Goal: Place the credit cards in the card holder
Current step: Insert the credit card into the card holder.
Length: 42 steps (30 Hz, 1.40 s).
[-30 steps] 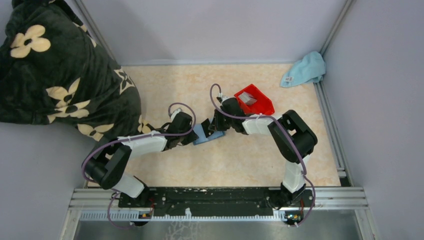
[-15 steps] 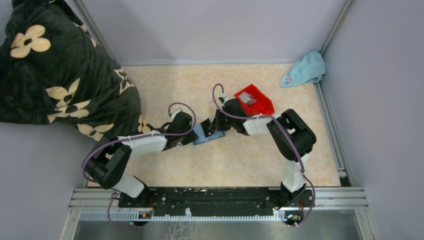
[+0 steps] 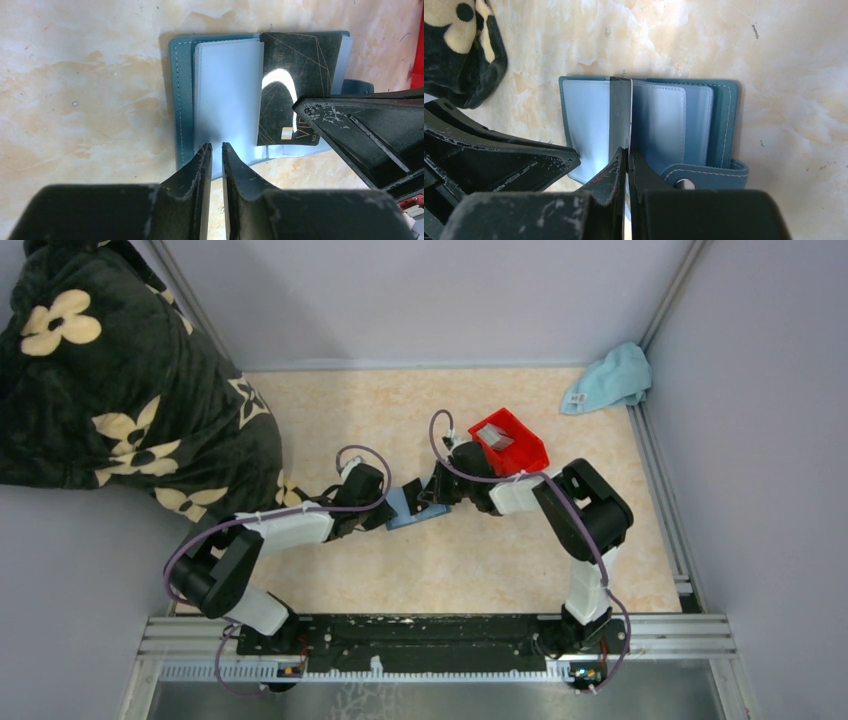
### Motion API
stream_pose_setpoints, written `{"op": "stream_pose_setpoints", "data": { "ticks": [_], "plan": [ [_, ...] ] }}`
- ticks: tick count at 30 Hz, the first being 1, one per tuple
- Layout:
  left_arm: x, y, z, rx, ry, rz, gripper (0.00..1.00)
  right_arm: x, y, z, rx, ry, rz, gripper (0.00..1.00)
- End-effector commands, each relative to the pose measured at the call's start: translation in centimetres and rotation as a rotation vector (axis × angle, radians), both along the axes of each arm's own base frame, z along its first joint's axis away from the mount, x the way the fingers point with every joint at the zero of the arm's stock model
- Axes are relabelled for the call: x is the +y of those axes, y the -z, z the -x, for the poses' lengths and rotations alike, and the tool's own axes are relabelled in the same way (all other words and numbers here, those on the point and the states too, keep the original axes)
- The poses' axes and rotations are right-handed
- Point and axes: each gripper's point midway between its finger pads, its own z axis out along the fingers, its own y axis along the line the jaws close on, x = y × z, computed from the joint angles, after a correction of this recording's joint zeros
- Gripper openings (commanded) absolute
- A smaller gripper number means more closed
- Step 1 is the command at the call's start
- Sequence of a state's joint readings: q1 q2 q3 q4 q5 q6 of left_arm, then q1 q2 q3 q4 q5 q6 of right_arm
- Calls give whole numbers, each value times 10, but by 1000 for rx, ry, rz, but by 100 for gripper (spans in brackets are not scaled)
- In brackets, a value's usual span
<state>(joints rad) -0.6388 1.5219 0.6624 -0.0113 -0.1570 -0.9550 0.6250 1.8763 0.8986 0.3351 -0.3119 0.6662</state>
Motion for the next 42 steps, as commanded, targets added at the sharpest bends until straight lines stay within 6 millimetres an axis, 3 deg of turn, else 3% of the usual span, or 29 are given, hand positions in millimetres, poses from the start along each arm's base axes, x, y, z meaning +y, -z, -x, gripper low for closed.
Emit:
{"op": "stream_pose_setpoints", "data": {
  "ticks": [1, 23, 28, 32, 42],
  "plan": [
    [47, 56, 48, 204, -14, -202, 21, -24, 42, 36, 128, -21, 119, 0],
    [54, 62, 53, 232, -20, -237, 19, -23, 42, 48, 148, -50, 92, 0],
    [57, 67, 59, 250, -26, -242, 18, -15, 31, 52, 146, -56, 6, 0],
    [58, 68, 61, 253, -29, -244, 18, -9, 22, 51, 140, -56, -42, 0],
    [60, 71, 65, 265, -29, -243, 18, -5, 25, 36, 120, -26, -53, 0]
  ]
}}
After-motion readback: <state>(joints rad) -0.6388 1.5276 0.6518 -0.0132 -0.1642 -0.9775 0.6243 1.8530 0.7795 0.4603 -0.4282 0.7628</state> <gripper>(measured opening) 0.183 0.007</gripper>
